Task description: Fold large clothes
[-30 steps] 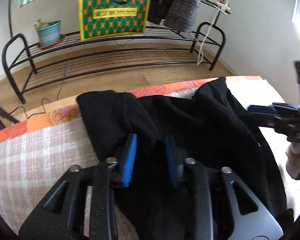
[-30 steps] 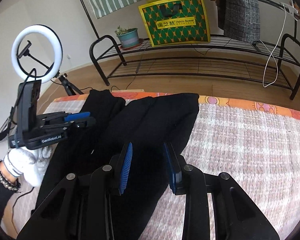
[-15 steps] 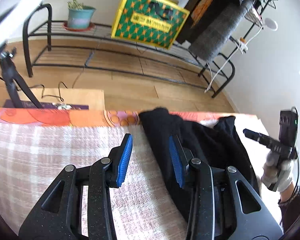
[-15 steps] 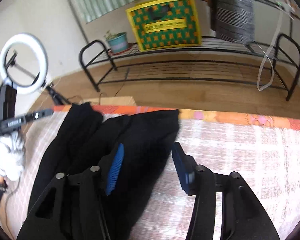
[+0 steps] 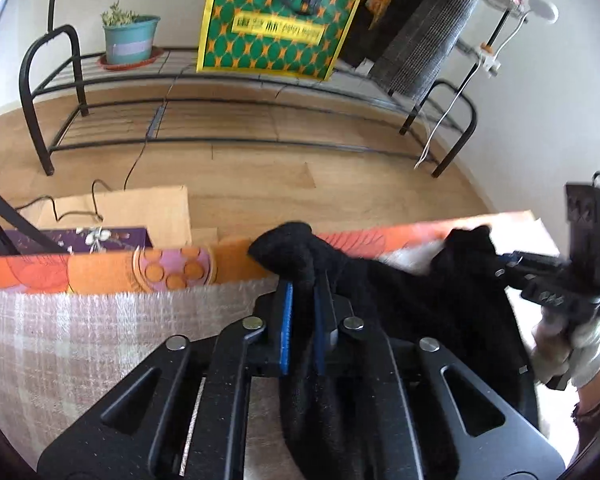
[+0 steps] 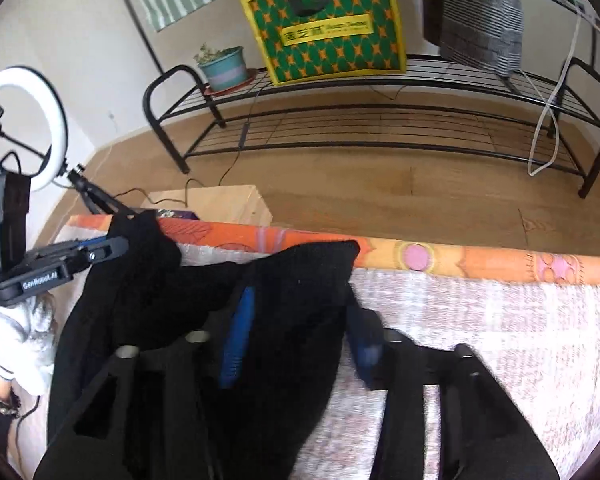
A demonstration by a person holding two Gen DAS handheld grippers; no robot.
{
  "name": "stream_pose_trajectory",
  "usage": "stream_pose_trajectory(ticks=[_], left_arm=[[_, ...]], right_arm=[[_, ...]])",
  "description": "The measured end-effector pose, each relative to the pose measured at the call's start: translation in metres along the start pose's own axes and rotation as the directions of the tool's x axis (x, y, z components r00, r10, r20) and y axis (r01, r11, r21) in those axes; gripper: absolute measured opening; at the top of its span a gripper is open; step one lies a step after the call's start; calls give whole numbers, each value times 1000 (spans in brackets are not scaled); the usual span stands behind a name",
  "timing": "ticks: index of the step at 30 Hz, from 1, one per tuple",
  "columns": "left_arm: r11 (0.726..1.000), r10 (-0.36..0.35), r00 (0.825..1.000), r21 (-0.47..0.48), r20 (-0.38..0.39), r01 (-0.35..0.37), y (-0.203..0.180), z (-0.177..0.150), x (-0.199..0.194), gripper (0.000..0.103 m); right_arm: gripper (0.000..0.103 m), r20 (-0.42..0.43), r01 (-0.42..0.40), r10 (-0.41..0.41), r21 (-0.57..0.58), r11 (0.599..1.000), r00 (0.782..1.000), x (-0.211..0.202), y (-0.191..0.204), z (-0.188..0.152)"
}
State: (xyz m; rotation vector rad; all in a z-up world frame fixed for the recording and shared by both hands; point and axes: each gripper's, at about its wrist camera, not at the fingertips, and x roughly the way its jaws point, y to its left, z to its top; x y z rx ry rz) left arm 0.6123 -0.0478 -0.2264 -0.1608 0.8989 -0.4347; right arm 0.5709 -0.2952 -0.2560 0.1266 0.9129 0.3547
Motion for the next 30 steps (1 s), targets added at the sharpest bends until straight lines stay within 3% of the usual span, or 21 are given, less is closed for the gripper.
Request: stream_pose_trajectory(ticks=[5,16,30], left_arm=[[1000,-22,998,16,53,21,-9,14,-26,2],[995,-99,989,7,109,99,-29,-1,-83,2],[989,-91,988,124,125,76,-91,-61,-204,2]], right_arm=[[5,80,-1,2,-4,1000,997,-22,4,3],[5,165,-34,34,-5,999,986,-86,19,-1],[5,179,-60,75,-93,994,981,-182,90,-50]])
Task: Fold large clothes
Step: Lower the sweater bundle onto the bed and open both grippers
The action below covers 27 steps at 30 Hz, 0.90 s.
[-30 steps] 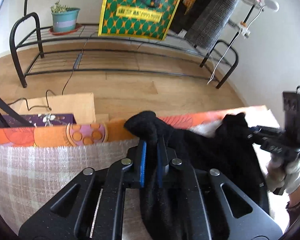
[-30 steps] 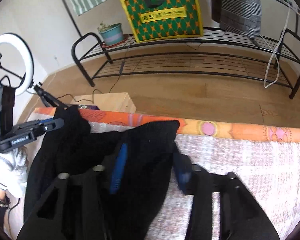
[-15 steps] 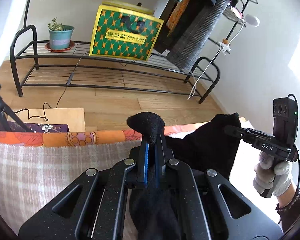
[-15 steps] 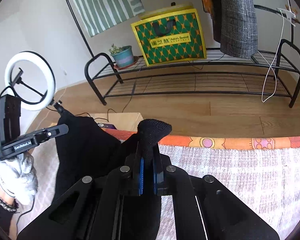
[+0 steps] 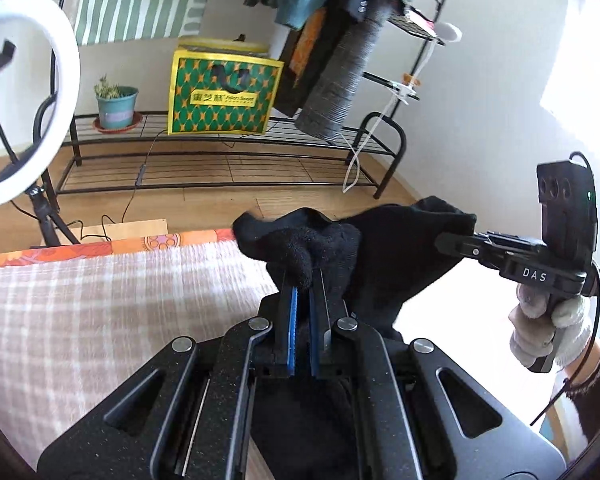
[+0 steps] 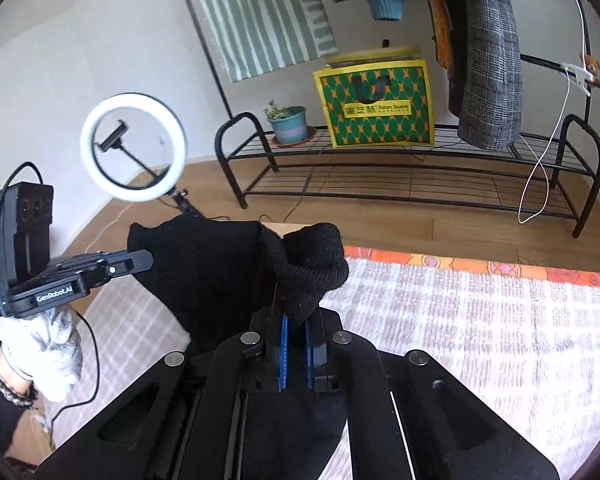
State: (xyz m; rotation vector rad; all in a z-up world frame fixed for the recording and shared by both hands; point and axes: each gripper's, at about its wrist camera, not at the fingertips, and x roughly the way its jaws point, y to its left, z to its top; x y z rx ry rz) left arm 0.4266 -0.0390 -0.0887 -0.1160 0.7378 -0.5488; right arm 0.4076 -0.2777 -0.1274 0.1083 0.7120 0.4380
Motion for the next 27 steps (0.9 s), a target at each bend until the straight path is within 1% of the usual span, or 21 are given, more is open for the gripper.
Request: stream_pose_trajectory(ticks=[5,10,14,16,18,23,24,27], left_arm=[[998,29,1000,49,-10,-29,-27,-25,-35,2],[998,33,999,55,-39,-31,-43,-69,-65,2],[997,46,997,66,-65,-42,-53,-110,-80,2],[996,56,995,77,-77,-51,-60,-131,-86,2],[995,62,994,81,-86,-55,-66,-152,-90,2],[983,120,986,153,-113,-102,-81,-201,-92,2],[978,138,983,175,-120,-115,-84,-211,-91,2],[973,161,979,188,-127,-135,-86,-231,-91,2]], right_arm=[[5,-10,-4,3,-45,999,1000,-34,35,-24],[5,-40,-7,3,-92,996,999,-58,69,-59],[5,-76,0,-10,-136,991,997,-73,95,-100],[5,-87,-2,-10,-137,991,996,-78,102,-118],[5,-104,5,-20,-138,990,994,-81,108,-144],[5,-146,55,-84,-194,979,986,-84,118,-195],[5,-151,68,-99,-199,978,984,-84,118,-203],[5,-162,98,-133,-208,973,978,-82,114,-216]])
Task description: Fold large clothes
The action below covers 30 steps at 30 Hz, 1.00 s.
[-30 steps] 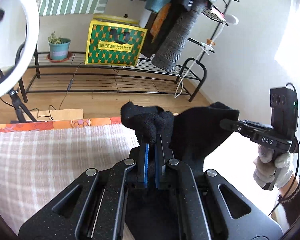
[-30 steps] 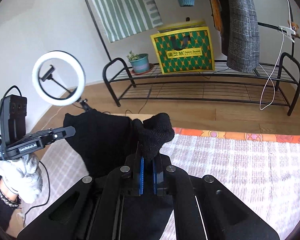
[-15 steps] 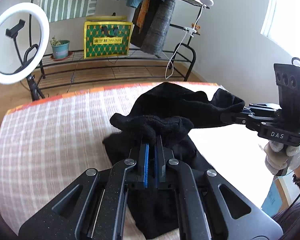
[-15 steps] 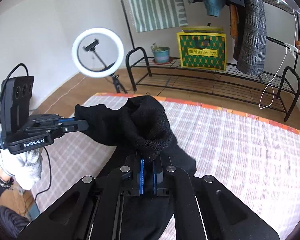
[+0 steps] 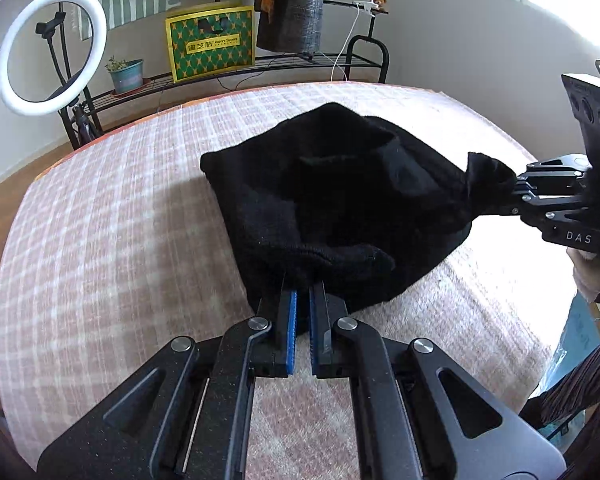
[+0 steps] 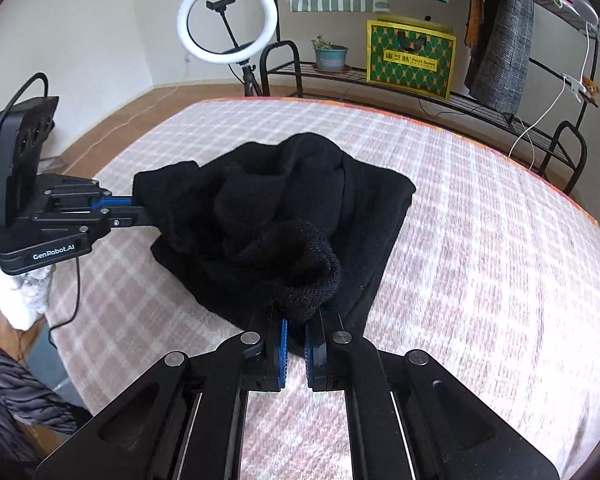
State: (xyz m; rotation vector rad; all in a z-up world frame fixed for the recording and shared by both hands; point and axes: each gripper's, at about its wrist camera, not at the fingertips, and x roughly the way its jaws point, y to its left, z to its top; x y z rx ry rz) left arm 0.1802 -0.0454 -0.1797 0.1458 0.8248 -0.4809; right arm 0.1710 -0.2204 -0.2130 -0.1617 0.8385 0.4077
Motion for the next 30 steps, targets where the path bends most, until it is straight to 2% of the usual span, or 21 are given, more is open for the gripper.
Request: stream_pose_trajectory(ticks=[3,5,9,10,11,13,14,15,16,17,18,19,21,23,25,27,28,30], left_arm=[[1000,18,1000,6,-6,-18,-1,-11,-4,2],[1000,2,1000,-14,-13,-2,2,-18,-10,2],[999,-20,1000,-48,-3,20,12,-30,-33,2],[998,-26,1000,-58,2,26,15,-33,-40,6],[997,-29,1000,-74,7,30,18,-35,-46,7],[983,-59,998,-171,18,61,34,-41,-56,7],[965,-88,996,-245,17,89,44,-43,-57,7],[944,-117,993,-310,17,116,53,-44,-55,8],[912,-150,989,-384,19,146,63,-44,-52,11],[879,-170,985,-447,24,163,72,-44,-48,14],[840,-186,982,-513,33,176,80,-43,-43,22],[804,-204,978,-562,43,193,86,-43,-37,28],[746,-248,968,-628,49,223,91,-41,-25,34],[723,-284,958,-649,34,238,88,-38,-11,34],[721,-299,954,-651,18,238,82,-34,-1,34],[729,-299,954,-642,9,235,76,-29,4,34],[754,-292,956,-616,-6,227,70,-26,5,34],[822,-262,964,-533,-42,200,54,-24,5,34]], right_arm=[[5,11,44,-43,-25,999,999,-3,4,-11],[5,19,68,-67,-30,997,998,-8,5,-16],[9,6,61,-61,-17,998,998,-21,5,-30],[9,3,57,-57,-13,998,998,-27,3,-33],[9,6,53,-53,-8,999,999,-32,3,-36],[10,15,38,-39,34,999,999,-44,2,-44],[12,19,10,-12,92,996,1000,-49,-4,-45],[19,27,-20,16,151,988,1000,-51,-11,-46],[29,47,-63,54,245,968,997,-54,-21,-49],[34,58,-94,80,308,947,995,-53,-27,-51],[41,68,-129,111,380,916,991,-49,-35,-53],[42,69,-147,130,422,894,989,-45,-39,-54],[42,48,-174,173,500,849,984,-28,-47,-56],[42,27,-187,208,563,805,978,-10,-53,-60],[42,26,-203,235,601,773,972,3,-56,-63],[42,23,-217,260,627,749,965,15,-59,-64],[42,25,-231,281,641,732,959,22,-60,-64],[42,24,-256,320,655,711,947,32,-59,-65]])
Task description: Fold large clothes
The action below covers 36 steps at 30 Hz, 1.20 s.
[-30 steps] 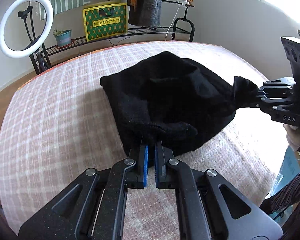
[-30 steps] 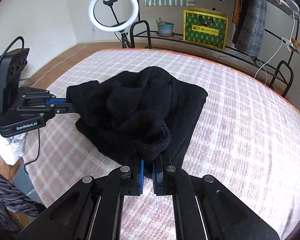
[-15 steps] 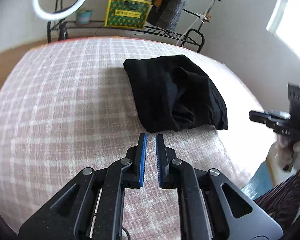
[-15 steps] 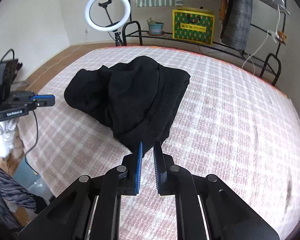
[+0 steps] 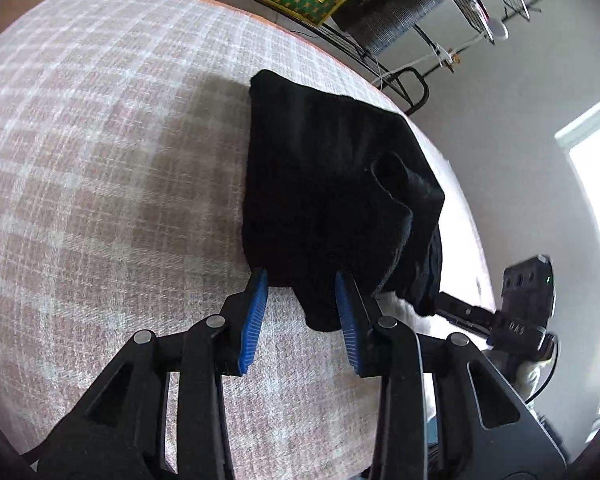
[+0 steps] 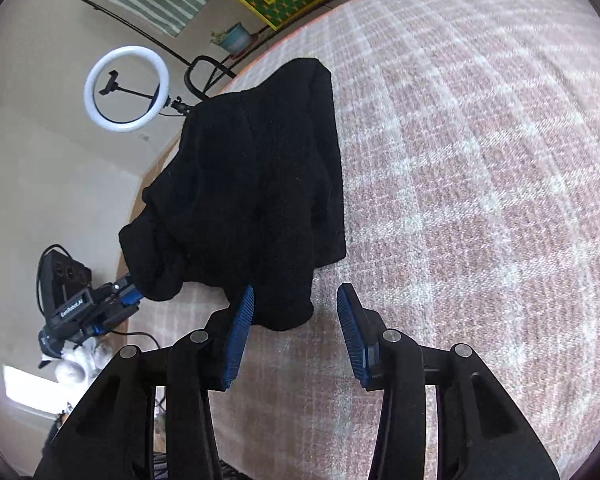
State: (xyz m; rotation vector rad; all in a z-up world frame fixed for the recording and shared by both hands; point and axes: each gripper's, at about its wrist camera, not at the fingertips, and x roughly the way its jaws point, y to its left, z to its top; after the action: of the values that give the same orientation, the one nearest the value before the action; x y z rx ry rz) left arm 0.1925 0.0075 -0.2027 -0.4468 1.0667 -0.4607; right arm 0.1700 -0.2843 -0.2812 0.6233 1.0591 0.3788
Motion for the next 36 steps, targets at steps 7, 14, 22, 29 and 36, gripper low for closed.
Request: stream_pose_trajectory(ticks=[7,14,22,29,36], left_arm=[[994,-39,998,-102,-52,34,18,-12,17,34],[998,-62,998,-30,0,62,2,-8,-3,3],[999,18,998,27,56,-20,5,-12,-24,2],[995,91,996,39,15,-91,16,-16,-12,2],[994,103,992,-32,72,-101,35,3,-37,16]], right_arm=[[25,-46,-87,87,5,996,995,14,4,1],[8,-2,-104,104,-41,994,995,-4,19,7],[7,127,-143,150,-66,988,980,-59,27,21],[7,28,27,-25,-72,997,999,-29,-4,-8],[28,36,51,-46,-142,989,998,-59,1,10]])
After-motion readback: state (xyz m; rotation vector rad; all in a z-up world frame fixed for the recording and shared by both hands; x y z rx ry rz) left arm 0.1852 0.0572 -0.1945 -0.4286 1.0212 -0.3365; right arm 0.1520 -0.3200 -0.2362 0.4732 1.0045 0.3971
